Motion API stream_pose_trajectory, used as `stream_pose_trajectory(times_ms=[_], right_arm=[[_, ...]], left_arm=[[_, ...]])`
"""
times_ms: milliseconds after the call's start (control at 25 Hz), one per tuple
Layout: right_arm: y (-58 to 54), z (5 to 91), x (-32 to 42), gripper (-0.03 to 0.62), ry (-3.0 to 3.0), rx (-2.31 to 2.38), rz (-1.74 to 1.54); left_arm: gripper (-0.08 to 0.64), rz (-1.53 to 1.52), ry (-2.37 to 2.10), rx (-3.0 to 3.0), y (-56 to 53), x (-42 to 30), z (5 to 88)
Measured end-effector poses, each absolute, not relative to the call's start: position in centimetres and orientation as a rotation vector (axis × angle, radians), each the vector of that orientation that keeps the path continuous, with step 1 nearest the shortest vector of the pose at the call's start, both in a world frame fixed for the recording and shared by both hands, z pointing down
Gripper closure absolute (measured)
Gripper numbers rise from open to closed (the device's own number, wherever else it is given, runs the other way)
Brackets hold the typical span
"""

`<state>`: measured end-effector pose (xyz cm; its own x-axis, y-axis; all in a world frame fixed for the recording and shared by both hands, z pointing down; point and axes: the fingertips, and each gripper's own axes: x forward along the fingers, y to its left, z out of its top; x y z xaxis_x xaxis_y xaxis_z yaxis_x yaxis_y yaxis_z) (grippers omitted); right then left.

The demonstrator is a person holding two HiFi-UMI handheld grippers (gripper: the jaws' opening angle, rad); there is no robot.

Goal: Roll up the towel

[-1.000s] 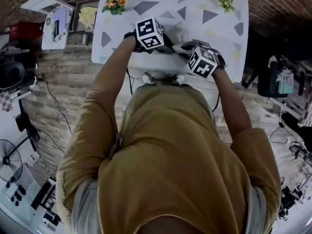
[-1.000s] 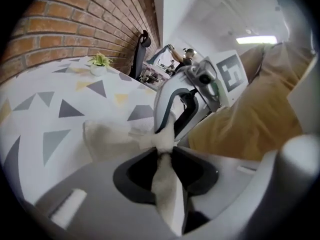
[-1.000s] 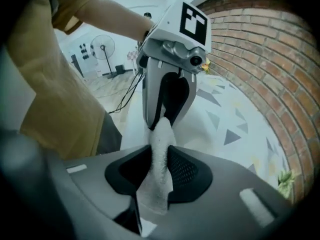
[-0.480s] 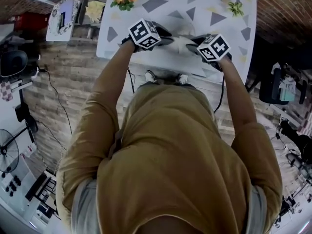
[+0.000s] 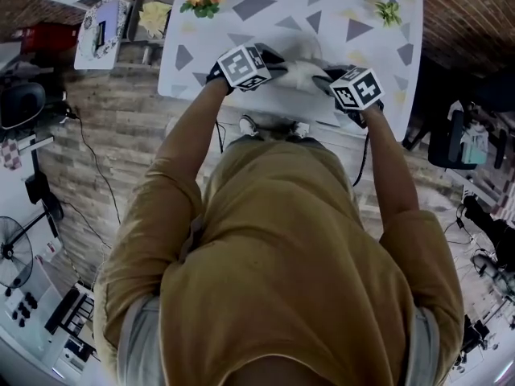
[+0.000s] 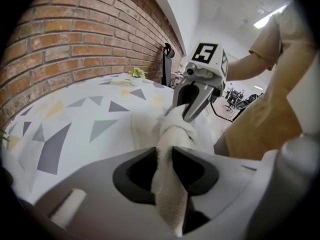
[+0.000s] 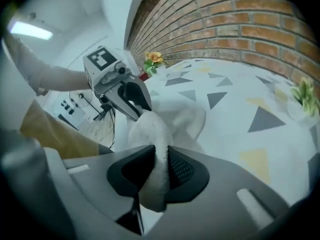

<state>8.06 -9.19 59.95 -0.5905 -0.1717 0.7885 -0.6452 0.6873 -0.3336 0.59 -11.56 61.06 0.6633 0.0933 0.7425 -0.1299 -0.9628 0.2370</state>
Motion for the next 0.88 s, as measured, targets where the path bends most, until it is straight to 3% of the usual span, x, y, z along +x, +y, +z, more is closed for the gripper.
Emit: stream_pose_trajectory(times_ms=[280, 600, 880], right_arm=[[-9.2, 60.1, 8.5, 0.551, -2.14, 0.612, 0.898], [-8.9, 60.3, 9.4, 0.546, -2.107, 0.578, 0.901], [-10.1, 54.8, 13.5, 0.514, -2.041, 0.838, 0.498]], left_arm=[[0.396, 0.981, 0.02, 2.778, -11.9, 3.7, 55.2], [0.406, 1.052, 0.103, 2.642, -10.9, 6.8, 59.1], [0.414, 1.055, 0.148, 2.53, -11.0, 7.2, 60.0]])
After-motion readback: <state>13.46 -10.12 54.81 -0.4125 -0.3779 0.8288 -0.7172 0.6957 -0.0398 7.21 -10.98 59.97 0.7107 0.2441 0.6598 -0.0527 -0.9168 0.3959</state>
